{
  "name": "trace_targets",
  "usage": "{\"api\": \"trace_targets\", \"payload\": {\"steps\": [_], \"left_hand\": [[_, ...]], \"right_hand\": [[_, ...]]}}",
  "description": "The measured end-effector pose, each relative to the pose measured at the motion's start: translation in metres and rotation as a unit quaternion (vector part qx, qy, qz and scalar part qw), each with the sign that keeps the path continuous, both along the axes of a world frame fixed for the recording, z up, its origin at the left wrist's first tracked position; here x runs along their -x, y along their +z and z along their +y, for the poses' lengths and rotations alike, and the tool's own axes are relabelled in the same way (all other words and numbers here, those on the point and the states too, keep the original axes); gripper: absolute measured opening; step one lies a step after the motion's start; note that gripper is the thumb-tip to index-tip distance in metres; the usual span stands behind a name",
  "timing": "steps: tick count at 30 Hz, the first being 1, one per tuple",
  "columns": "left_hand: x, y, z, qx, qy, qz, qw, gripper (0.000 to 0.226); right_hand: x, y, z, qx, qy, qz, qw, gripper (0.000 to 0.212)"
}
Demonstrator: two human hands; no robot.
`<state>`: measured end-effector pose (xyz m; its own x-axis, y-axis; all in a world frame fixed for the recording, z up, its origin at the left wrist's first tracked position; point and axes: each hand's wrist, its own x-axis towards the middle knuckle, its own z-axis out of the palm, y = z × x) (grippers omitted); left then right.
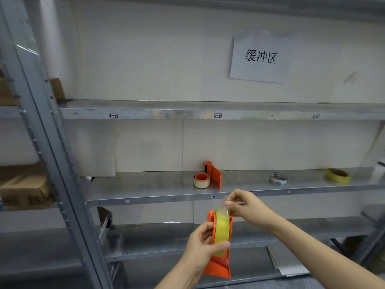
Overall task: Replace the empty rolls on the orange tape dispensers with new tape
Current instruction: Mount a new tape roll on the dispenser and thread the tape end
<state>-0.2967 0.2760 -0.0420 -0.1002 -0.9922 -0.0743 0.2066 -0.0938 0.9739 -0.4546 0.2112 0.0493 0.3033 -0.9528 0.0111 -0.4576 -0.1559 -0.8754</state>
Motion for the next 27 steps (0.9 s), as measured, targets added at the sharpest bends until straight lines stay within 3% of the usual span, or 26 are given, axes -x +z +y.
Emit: {"api": "trace_targets", "payload": {"steps": [10,17,21,27], "left_hand": [[0.000,-0.001,0.006,0.030,-0.040,-0.003,0.999,0.061],[-0.003,-0.001,0.002,0.050,-0.097,-0.024,0.994,0.068],[-0.002,0.002,0.001,0.068,-0.133,-0.037,0.988,0.053],[0.000,0.003,-0.001,0.070,-0.153,-0.046,0.985,0.051]], "right_hand": [[0.018,-0.002,0.004,0.017,0.016,0.082,0.996,0.009],[0.037,0.001,0.000,-0.079,0.048,0.020,0.996,0.005],[0.041,0.000,0.001,-0.097,0.068,-0.021,0.993,0.009],[0.048,0.001,0.002,-0.113,0.059,-0.009,0.992,0.015]]}}
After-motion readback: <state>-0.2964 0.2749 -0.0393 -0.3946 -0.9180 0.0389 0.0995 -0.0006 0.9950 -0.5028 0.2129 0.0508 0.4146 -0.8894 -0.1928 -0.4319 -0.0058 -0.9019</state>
